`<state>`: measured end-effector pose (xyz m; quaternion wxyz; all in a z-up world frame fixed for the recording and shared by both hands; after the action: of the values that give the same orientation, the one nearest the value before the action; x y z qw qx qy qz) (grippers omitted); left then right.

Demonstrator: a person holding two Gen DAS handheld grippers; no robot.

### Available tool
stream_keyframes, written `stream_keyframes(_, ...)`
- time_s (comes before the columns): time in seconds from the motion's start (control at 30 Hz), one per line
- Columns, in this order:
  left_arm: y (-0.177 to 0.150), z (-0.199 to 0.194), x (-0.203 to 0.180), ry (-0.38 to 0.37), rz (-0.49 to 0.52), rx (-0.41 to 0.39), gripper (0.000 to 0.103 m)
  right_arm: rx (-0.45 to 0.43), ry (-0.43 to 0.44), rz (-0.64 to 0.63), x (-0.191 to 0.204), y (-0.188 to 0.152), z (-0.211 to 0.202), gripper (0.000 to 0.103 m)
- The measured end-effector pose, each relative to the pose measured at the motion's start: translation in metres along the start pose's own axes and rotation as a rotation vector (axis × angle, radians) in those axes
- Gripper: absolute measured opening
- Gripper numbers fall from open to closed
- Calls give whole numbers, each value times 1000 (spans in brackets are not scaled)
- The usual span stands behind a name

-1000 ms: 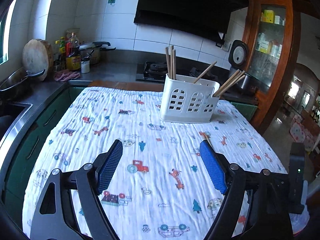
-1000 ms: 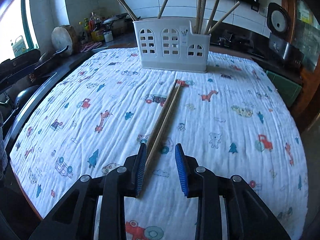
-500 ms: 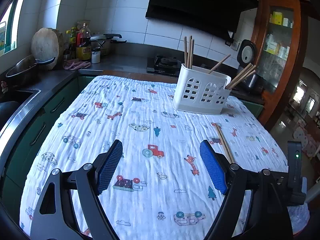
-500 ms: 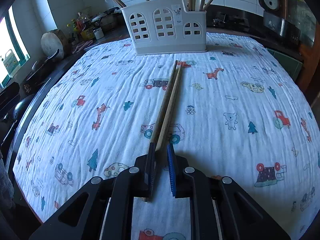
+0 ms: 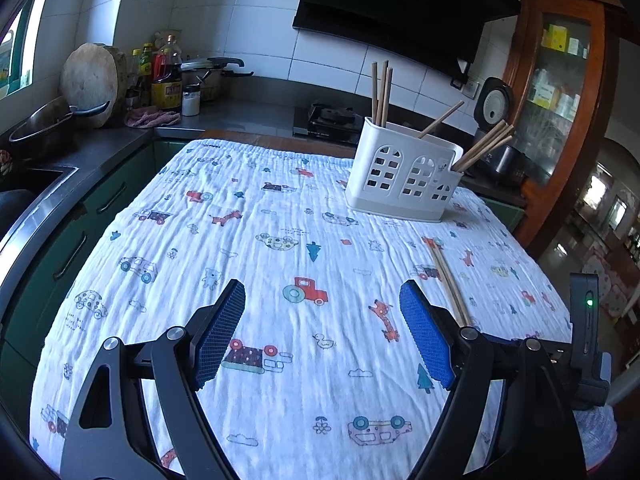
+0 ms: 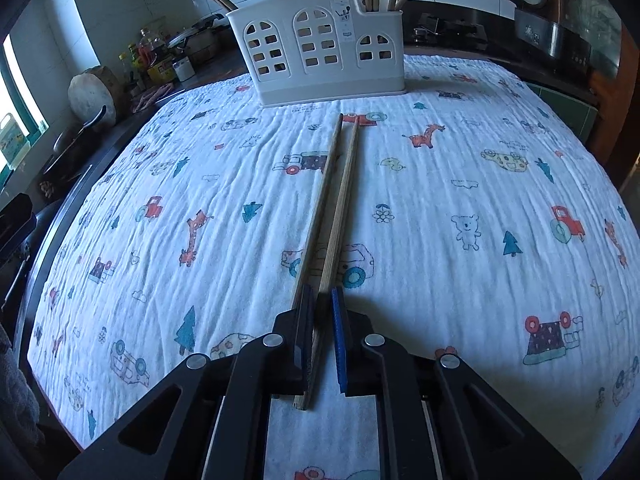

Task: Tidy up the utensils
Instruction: 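Close the right tool on one of the two loose wooden chopsticks, then close the left tool on the remaining chopstick while the right tool lifts its chopstick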

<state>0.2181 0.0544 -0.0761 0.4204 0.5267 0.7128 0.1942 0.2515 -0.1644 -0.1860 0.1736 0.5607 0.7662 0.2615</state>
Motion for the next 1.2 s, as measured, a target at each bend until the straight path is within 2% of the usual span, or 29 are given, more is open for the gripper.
stream_keyframes(0.2, -8, 3, -4, -4, -2, 17, 79, 2, -45, -39, 4, 0, 1, 9)
stream_keyframes(0.53, -28, 8, -24, -20, 17, 67, 79, -16, -32, -21, -2, 1, 0, 8)
stream_keyframes(0.9, -76, 27, -79, -110, 78, 189, 77, -108, -41, -46, -21, -6, -44, 7)
stream_keyframes(1.2, -117, 57, -128, -163, 140, 314, 47, -219, -51, -76, -37, -3, -88, 7)
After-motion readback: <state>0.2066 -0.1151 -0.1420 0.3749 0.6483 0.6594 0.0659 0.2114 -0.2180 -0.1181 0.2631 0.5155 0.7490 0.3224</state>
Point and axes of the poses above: each gripper's, at about its wrist camera, not at the fingertips, and z roughly the way its jaws point, x to its left, y to its top, the point moved 8 cm from there along z, roughly the way its jaws point, and after that the axes turned 13 degrees about -z, right-handed, at the moved point
